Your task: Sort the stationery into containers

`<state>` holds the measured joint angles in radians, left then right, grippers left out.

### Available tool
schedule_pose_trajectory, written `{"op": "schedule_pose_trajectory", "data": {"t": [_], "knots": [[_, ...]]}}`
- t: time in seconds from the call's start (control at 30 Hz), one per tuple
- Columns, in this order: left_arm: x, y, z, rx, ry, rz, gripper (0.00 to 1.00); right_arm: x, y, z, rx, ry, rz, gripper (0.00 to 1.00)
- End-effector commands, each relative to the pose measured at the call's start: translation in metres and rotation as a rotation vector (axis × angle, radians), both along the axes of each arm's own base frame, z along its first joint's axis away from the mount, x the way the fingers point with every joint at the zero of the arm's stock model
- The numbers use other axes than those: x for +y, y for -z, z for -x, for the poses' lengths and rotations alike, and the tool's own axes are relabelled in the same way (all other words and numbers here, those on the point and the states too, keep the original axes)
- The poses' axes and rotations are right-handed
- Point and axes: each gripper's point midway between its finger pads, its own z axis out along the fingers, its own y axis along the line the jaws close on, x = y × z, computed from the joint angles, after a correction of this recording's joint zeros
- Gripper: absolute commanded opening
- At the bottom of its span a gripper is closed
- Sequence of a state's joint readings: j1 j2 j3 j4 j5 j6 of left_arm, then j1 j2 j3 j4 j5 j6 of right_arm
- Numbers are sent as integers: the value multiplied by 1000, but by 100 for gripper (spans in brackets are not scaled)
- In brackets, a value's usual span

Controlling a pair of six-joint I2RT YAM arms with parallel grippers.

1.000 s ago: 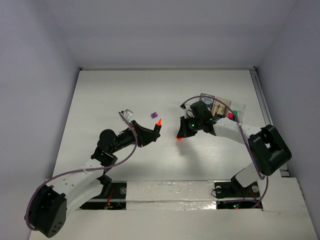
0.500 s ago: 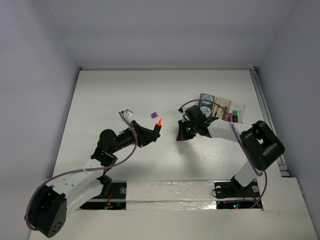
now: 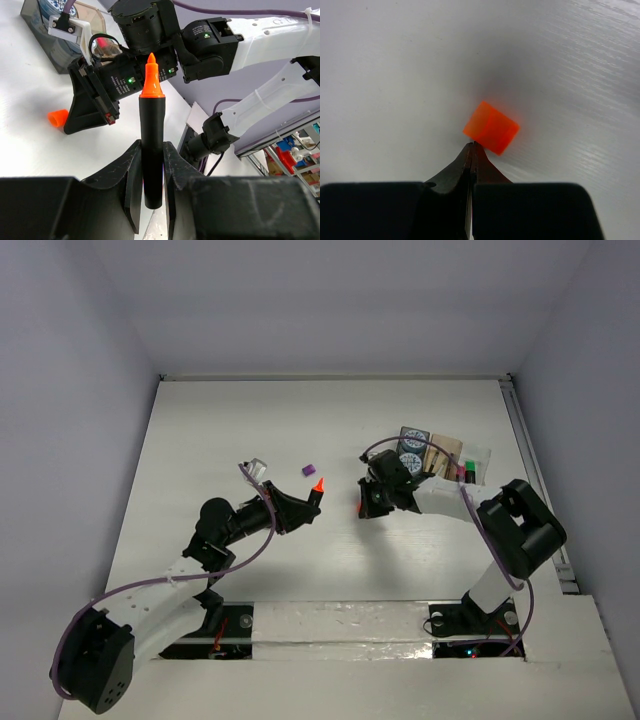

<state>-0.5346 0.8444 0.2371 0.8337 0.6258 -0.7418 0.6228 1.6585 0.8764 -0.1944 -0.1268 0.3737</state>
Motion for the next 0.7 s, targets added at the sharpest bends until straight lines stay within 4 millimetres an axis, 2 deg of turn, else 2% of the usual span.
{"op": "schedule_pose_trajectory", "data": {"t": [0.0, 0.13, 0.3, 0.43, 0.53, 0.57, 0.67], "knots": [[-1, -22, 1, -73, 18, 41, 0, -17, 8, -7, -15, 35, 110, 0], [-2, -22, 1, -71, 19, 42, 0, -19, 4, -10, -23, 42, 125, 0], [-2, -22, 1, -69, 21, 43, 0, -31, 3, -20, -65, 82, 189, 0], [-2, -22, 1, -69, 23, 44, 0, -21, -2, -27, -90, 79, 141, 2], [-3, -21, 1, -68, 23, 45, 0, -16, -4, -35, -100, 95, 113, 12], [-2, -22, 1, -69, 23, 46, 0, -13, -6, -36, -103, 93, 98, 21], [-2, -22, 1, -70, 20, 44, 0, -10, -13, -36, -115, 100, 68, 35]]}}
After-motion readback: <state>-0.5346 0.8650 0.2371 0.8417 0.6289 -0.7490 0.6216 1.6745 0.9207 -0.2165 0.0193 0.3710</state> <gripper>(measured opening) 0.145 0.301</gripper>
